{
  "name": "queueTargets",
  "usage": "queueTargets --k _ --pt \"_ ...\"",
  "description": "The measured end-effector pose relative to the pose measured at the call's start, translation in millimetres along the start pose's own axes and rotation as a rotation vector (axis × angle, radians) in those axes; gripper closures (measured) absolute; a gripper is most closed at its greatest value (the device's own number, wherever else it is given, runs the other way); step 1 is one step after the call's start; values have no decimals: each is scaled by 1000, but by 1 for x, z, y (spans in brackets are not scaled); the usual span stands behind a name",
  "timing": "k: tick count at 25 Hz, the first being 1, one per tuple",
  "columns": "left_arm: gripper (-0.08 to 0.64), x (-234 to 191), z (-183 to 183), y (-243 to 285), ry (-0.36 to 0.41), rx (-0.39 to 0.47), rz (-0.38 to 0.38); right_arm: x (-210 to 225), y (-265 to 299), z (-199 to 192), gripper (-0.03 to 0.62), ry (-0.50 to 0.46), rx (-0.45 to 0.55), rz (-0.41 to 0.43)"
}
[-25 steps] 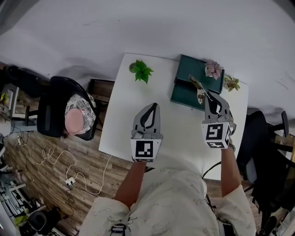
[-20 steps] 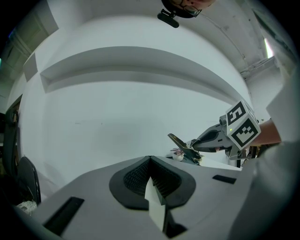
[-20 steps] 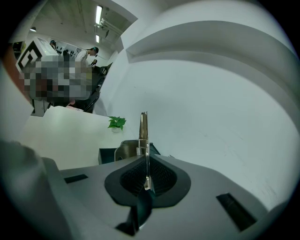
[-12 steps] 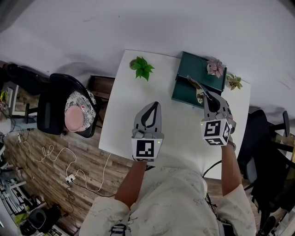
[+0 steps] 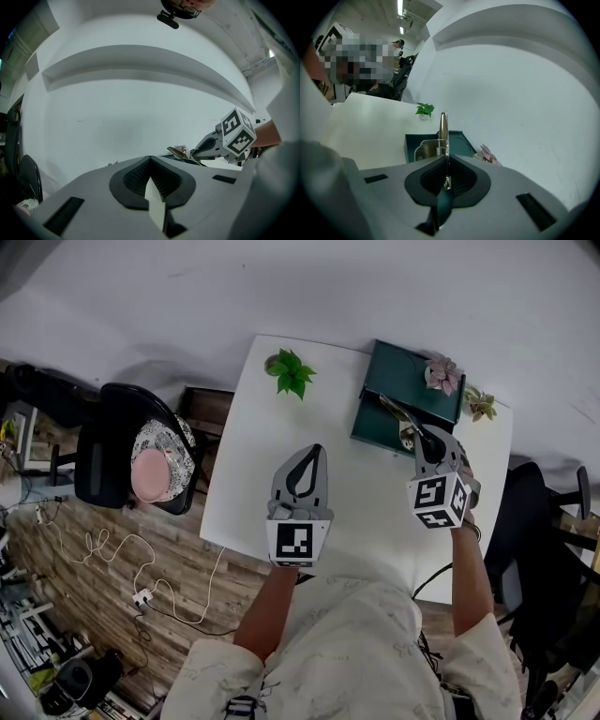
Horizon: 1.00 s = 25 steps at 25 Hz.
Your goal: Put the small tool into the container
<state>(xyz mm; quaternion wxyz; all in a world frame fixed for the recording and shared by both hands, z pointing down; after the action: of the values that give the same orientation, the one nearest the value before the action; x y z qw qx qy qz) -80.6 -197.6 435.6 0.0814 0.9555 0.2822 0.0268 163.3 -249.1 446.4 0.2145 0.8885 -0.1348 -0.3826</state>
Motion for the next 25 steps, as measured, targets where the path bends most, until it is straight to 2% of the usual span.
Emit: queueTargets --k 15,20,25 --pt "555 0 -7 -1 -16 -15 8 -13 25 -12 578 -80 -87 73" --pt "555 -1 -12 -2 -30 -43 8 -19 37 -13 578 -176 -100 94" --pt "554 -1 -15 -3 -35 -44 9 -23 47 -12 578 -215 -117 104"
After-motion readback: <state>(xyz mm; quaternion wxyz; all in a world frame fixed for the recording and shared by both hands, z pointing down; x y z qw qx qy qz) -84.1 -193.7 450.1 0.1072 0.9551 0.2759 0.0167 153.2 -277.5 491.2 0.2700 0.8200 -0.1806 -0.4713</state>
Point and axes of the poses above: the fingertips, and each gripper's own axes: y forward along the fingers, x to its right, z out of its top, the point moved 10 cm from there along -y, backward along the fingers, and after that the axes turned 9 degrees about -z, right-handed, at the moved point
